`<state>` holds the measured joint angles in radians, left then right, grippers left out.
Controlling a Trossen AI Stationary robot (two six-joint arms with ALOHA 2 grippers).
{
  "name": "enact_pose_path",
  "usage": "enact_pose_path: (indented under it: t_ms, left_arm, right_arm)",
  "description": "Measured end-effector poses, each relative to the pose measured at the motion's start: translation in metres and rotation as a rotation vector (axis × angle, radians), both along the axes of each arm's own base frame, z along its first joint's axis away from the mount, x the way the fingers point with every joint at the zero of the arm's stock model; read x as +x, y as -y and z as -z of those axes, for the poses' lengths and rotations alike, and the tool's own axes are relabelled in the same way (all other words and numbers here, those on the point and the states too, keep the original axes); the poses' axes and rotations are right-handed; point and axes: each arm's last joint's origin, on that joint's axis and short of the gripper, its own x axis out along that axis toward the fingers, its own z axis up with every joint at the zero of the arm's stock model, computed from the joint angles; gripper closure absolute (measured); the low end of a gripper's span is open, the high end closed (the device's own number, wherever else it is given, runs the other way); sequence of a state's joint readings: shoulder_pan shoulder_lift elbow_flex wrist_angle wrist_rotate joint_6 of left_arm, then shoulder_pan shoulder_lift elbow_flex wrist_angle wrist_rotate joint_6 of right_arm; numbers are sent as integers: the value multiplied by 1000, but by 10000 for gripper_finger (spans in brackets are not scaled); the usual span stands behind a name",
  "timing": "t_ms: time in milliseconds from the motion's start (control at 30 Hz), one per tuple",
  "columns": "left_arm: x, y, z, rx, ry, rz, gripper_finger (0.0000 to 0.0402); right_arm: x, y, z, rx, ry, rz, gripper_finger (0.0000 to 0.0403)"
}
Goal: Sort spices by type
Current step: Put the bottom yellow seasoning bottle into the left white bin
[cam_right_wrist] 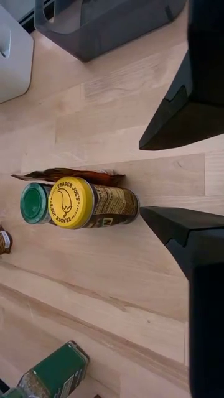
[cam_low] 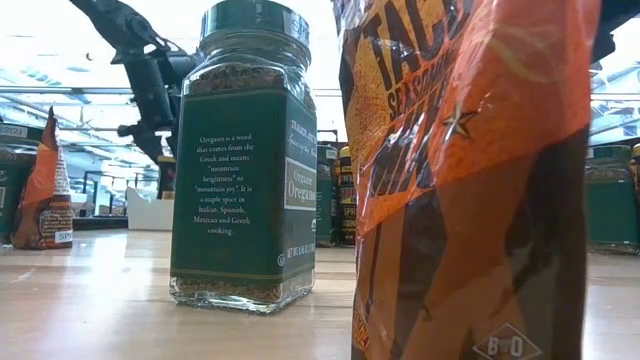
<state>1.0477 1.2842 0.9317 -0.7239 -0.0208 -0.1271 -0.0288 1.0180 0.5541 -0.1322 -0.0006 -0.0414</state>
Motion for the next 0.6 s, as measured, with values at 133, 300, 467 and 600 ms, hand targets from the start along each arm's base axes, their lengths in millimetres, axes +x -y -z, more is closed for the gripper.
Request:
enact_pose_path:
  t_ms: [133,300,467,600]
  left_arm:
    - [-2,3,15,-21,-12,1,149]
    - [-3,6,21,-36,-22,2,149]
    - [-3,5,20,-33,-11,5,149]
    - [-3,5,20,-25,-22,-2,149]
  right_arm:
    - [0,0,0,-3,0,-2,261]
    - [0,0,0,-6,0,-4,261]
    - [0,0,0,-6,0,-3,261]
    - [0,0,0,-5,0,-3,261]
